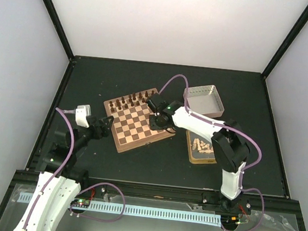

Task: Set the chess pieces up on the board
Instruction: Place the chess piece on the chessboard, then pick up the chess piece from the storage box, then place the chess piece on the chessboard, then pick up the chess piece from the storage box.

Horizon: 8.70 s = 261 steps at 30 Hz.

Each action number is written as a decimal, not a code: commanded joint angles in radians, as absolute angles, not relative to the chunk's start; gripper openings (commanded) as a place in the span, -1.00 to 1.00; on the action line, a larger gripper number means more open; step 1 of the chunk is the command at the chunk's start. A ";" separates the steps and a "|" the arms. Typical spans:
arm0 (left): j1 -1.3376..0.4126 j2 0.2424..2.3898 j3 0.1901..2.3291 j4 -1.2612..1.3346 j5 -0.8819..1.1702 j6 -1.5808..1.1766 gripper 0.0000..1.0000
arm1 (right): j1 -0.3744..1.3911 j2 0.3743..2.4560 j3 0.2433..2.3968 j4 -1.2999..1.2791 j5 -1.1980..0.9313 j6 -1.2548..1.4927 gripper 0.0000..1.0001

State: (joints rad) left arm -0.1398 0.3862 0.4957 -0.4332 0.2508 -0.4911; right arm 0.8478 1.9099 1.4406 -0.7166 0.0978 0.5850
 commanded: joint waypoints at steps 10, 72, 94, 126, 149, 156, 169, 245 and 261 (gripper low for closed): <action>-0.143 0.391 0.497 -0.442 0.245 -0.490 0.98 | 0.853 2.026 1.525 -0.737 0.186 0.586 -0.83; -0.144 0.450 0.523 -0.379 0.304 -0.512 0.97 | 0.423 1.549 0.851 -0.405 0.233 0.584 -0.49; -0.143 0.446 0.520 -0.379 0.303 -0.514 0.97 | 0.425 1.480 0.849 -0.457 0.237 0.565 -0.82; -0.143 0.383 0.553 -0.532 0.098 -0.493 0.98 | 0.962 1.786 1.410 -0.642 0.235 0.591 -0.81; -0.143 0.385 0.551 -0.534 0.095 -0.492 0.98 | 0.969 2.015 1.544 -0.698 0.310 0.571 -0.81; -0.143 0.386 0.551 -0.534 0.098 -0.488 0.97 | 0.969 2.054 1.560 -0.703 0.345 0.578 -0.81; -0.143 0.386 0.549 -0.534 0.103 -0.489 0.98 | 0.968 2.075 1.566 -0.702 0.373 0.588 -0.69; -0.143 0.413 0.531 -0.470 0.190 -0.503 0.98 | 0.313 1.625 0.829 -0.402 0.163 0.525 -0.43; -0.143 0.427 0.496 -0.362 0.401 -0.484 0.93 | 0.313 1.345 0.731 -0.350 0.030 0.766 -0.79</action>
State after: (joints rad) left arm -0.1398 0.4149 0.5068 -0.4469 0.2810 -0.5003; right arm 0.3183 1.5043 0.7670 -0.3912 0.1287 0.6319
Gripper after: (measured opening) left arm 0.970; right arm 0.156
